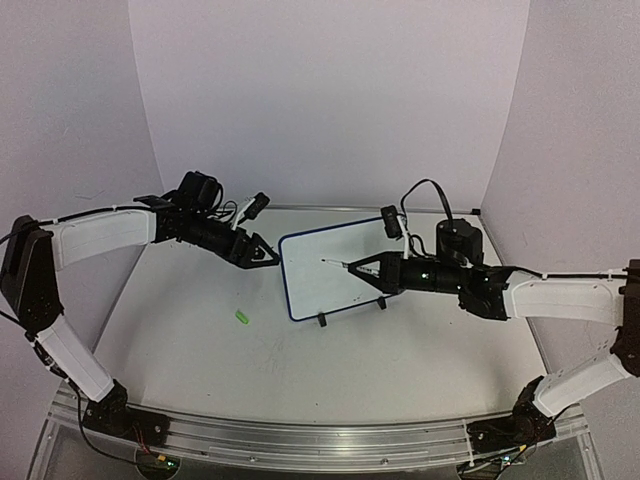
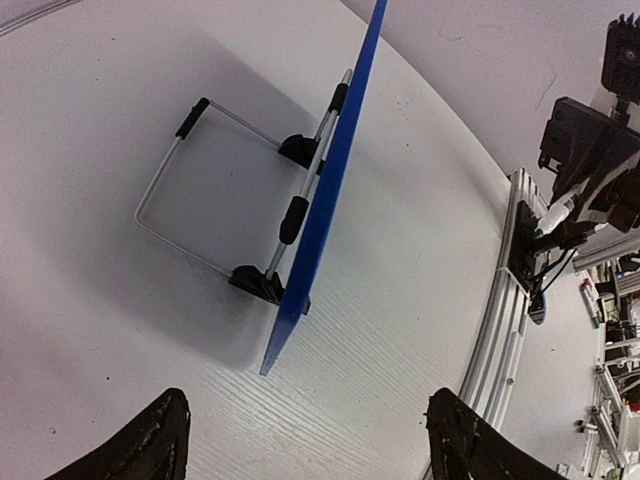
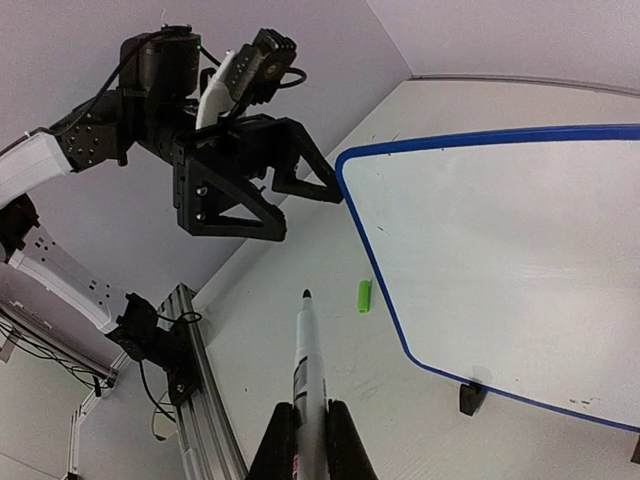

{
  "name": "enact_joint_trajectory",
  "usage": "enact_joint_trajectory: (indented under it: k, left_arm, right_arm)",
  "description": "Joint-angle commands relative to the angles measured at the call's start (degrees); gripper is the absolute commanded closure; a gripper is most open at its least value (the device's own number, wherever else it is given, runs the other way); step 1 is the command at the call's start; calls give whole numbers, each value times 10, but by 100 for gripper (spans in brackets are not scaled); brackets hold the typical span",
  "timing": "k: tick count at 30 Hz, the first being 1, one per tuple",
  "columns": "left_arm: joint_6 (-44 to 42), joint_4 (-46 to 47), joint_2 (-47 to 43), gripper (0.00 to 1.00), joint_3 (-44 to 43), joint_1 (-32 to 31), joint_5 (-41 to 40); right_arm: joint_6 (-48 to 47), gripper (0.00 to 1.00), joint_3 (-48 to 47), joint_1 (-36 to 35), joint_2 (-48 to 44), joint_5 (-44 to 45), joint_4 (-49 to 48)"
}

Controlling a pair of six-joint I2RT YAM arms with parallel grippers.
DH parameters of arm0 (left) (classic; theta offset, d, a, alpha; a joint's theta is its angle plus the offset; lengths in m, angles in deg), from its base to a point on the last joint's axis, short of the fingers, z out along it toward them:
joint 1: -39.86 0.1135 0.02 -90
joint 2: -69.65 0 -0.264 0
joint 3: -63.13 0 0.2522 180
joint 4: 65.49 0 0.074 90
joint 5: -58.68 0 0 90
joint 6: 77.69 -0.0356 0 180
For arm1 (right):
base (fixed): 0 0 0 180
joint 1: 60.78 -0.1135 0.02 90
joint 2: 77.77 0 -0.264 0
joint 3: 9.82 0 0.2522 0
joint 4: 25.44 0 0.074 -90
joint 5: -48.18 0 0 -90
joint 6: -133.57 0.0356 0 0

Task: Write a sentence on the whiteboard
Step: Hold the whiteboard at the center of the board.

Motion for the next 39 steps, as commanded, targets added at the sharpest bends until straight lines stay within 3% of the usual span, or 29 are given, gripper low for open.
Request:
enact_joint_trajectory:
  k: [1,23,32,39]
  left_arm:
    - [-52,20,24,31,-37,-9,41]
    - [-83,17,78,75,-73,-24,-4]
    - [-96,20,88,78,-71,-25,-4]
    - [-114,17,94,93,-65,-25,-7]
  right_arm:
    - [6,100,-36,-10,24,-12,-52]
    - [17,100,-44,-14,73,1,-96]
    - [6,100,-80,-21,120,3,-101]
    - [0,100,-98,-25,149,20,-110]
